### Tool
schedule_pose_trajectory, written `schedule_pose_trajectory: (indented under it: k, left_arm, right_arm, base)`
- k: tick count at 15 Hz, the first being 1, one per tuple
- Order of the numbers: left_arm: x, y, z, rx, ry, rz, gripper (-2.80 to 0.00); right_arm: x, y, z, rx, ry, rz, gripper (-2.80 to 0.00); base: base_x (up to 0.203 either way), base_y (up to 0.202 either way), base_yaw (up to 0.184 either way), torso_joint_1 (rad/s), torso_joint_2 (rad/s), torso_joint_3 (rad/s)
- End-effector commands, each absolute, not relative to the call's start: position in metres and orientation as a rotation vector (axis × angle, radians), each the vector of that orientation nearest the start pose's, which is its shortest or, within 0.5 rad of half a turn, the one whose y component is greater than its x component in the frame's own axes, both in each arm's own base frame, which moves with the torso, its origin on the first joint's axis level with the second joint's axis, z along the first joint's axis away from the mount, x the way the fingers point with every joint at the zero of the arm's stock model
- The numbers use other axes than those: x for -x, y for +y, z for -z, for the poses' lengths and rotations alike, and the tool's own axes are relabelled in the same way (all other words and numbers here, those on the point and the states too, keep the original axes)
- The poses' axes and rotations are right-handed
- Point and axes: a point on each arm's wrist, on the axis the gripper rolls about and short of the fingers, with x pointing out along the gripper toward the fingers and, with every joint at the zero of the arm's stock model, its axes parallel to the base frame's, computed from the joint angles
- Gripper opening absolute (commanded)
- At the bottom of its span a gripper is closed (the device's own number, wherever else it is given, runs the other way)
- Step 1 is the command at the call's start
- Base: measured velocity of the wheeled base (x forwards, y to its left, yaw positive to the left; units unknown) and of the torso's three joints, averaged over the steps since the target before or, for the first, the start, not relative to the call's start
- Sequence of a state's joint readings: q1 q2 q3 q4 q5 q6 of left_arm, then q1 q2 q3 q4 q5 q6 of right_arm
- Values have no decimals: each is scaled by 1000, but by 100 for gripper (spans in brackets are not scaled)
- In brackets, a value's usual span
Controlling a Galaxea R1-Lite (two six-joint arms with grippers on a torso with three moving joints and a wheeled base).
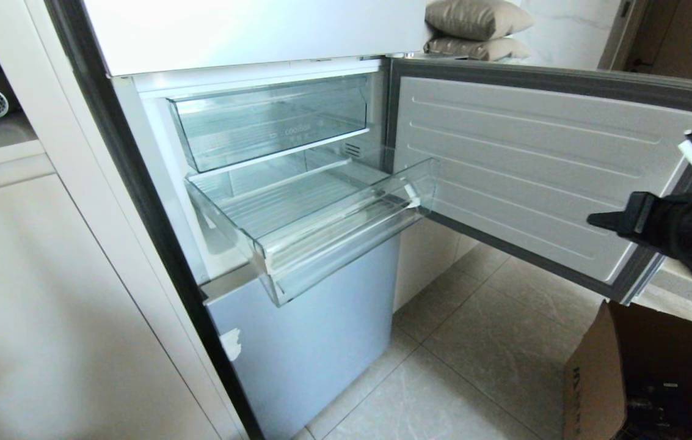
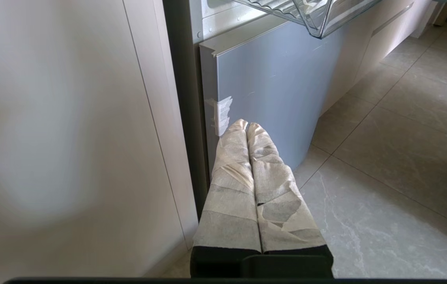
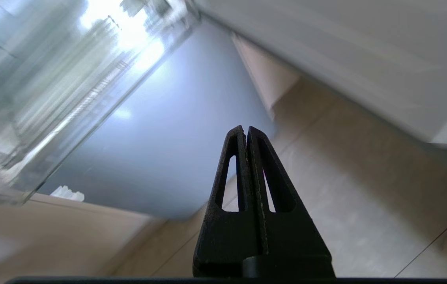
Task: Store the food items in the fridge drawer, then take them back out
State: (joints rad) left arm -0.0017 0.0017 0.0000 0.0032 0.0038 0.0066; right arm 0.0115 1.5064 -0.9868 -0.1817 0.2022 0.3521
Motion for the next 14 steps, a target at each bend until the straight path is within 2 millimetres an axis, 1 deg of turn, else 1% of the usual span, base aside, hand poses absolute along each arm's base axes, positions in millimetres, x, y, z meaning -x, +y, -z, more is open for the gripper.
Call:
schedule_pose_trajectory:
  k: [1,4,5,6,9,12,14]
  left_arm:
    - [23,0,-75,-7,6,-3,-280]
    - [23,0,-75,-6,5,-3,-280]
    - [23,0,-75,-6,5,-3,-280]
    - [23,0,-75,-6,5,-2,-280]
    - [23,0,-75,-6,5,-3,-280]
    - [23,0,-75,-6,5,-3,-280]
    - [23,0,-75,-6,5,-3,-280]
  right_arm:
    - [-334,30,-193,-408,542,-147,-280]
    - [-392,67,-159,-405,588,-190,-280]
    - [-409,81,-151,-399,576,-216,-280]
    - [-424,95,-147,-390,548,-248,-280]
    - [-453,135,-136,-348,494,-329,-280]
    - [-479,162,-119,-334,449,-352,-280]
    - [-498,177,-102,-329,408,-342,-280]
  base:
    - [0,0,0,0,0,0]
    - [0,0,0,0,0,0]
    - [0,0,0,0,0,0]
    - [0,0,0,0,0,0]
    - [0,0,0,0,0,0]
    - [0,0,0,0,0,0]
    - [0,0,0,0,0,0]
